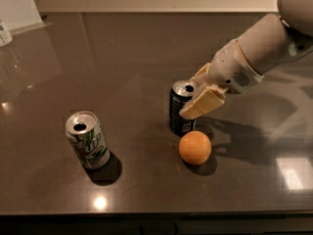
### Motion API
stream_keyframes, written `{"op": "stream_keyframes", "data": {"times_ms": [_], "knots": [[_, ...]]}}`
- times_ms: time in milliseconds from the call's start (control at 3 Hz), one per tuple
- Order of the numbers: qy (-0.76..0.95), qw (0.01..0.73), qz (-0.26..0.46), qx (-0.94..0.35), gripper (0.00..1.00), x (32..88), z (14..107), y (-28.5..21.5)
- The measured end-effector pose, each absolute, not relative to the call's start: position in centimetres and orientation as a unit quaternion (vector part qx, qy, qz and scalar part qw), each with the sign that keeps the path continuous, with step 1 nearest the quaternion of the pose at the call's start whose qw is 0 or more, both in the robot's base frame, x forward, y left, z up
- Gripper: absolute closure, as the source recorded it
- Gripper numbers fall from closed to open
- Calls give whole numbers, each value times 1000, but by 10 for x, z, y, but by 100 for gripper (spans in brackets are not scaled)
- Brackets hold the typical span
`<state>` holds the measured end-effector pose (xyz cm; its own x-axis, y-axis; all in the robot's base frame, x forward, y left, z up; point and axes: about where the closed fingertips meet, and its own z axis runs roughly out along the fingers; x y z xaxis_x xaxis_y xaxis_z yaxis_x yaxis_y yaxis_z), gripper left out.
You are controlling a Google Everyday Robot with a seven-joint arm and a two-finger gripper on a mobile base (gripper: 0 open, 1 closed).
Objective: Move pepsi can near orange
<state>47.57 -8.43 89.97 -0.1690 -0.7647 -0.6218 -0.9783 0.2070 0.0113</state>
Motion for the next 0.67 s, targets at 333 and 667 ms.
{"op": "stream_keyframes", "data": {"times_ms": [333,667], "knots": [[734,252,211,-594,0,475,900,-83],[734,252,211,-594,0,475,900,-83]]}}
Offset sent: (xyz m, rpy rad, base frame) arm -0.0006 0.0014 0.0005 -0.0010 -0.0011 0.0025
